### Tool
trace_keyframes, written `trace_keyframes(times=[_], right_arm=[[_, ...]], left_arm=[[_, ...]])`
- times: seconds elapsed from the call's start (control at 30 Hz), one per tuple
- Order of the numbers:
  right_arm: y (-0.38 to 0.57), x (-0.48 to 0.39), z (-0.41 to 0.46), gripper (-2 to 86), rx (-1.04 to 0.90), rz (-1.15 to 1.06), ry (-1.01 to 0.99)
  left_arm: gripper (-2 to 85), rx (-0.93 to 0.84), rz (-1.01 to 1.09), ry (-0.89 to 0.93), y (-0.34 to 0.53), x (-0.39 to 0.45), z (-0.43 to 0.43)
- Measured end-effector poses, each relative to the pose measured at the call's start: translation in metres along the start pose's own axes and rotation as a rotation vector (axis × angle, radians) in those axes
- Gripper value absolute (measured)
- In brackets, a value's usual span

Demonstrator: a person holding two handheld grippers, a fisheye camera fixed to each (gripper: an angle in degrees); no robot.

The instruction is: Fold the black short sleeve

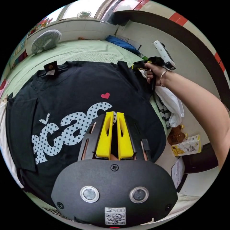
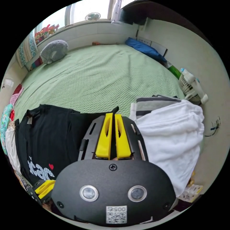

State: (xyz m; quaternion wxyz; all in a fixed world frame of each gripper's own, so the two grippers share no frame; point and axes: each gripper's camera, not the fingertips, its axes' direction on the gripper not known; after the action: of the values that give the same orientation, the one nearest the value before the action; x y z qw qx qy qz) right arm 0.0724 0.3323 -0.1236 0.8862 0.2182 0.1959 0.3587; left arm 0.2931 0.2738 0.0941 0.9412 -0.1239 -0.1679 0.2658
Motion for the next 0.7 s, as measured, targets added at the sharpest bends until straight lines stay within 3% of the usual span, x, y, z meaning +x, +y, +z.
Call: trace_keyframes(times=[0.13,0.3,0.43,0.57,0.7], right_arm=[[0.006,0.007,-0.042,-1.4,0.097,-0.03,0.094],[0.006,0.002,-0.087,-1.5,0.133,-0.042,0.018],[0.013,-0.058,-0.126,-1.4,0.188,-0.215,-0.053],[0.027,-0.131,-0.13,-0.1,0.095,-0.389,-0.191],[0.026,-0.147,-0.123,4.9,0.018,-0.423,-0.24]], left_arm=[[4.4,0.012,0.048,-0.086,0.004,0.007,-0.001],[4.4,0.007,-0.012,-0.036,0.006,-0.005,0.001],[4.5,0.028,-0.081,-0.038,0.012,-0.023,-0.003],[4.5,0.038,-0.128,-0.025,0.022,-0.038,-0.006],[4.5,0.036,-0.153,-0.017,0.026,-0.048,-0.006]])
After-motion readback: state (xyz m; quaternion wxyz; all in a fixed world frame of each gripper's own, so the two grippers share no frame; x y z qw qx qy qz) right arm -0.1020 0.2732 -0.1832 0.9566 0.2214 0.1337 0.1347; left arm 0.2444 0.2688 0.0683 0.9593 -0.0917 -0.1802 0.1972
